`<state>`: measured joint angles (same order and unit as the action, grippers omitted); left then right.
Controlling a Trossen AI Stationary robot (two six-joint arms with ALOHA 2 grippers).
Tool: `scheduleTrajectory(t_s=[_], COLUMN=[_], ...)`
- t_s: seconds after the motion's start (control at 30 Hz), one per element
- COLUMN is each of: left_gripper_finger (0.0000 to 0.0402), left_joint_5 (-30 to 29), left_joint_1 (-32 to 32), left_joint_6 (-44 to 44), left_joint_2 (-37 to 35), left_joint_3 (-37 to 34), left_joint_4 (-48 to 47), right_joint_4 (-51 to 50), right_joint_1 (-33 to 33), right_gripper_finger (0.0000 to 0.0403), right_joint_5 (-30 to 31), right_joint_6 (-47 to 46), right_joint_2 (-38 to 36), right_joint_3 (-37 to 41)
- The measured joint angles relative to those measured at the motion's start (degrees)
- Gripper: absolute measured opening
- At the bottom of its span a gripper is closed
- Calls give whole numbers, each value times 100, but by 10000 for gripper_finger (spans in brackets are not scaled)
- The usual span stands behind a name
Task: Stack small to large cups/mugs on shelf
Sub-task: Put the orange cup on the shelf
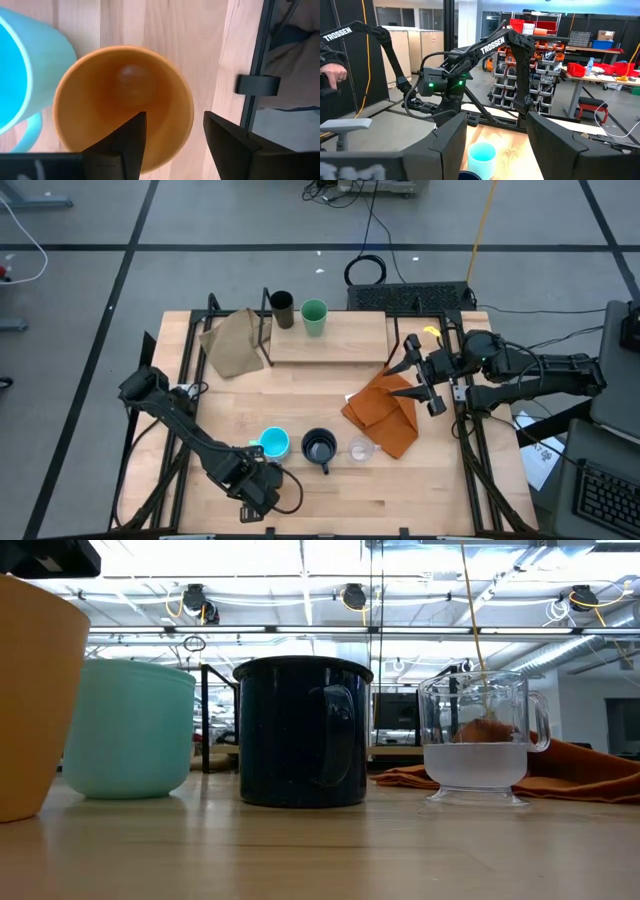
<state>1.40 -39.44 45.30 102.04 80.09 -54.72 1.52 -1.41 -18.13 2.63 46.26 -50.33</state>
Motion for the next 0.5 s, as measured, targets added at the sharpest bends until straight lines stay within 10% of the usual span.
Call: scheduleTrajectory(t_s=[0.5], left_gripper_finger=[198], left_joint_5=[-25], left_joint_1=[-7], left_joint_6=[233], left_joint_2=[0], left_joint_3=[-366], left_joint_4=[124], right_joint_4=[-2], right_joint_1=[0], right_gripper_finger=[199], right_joint_5=[0], right_joint_6=[-45], right_joint_2=[0], right_joint_3=[-2])
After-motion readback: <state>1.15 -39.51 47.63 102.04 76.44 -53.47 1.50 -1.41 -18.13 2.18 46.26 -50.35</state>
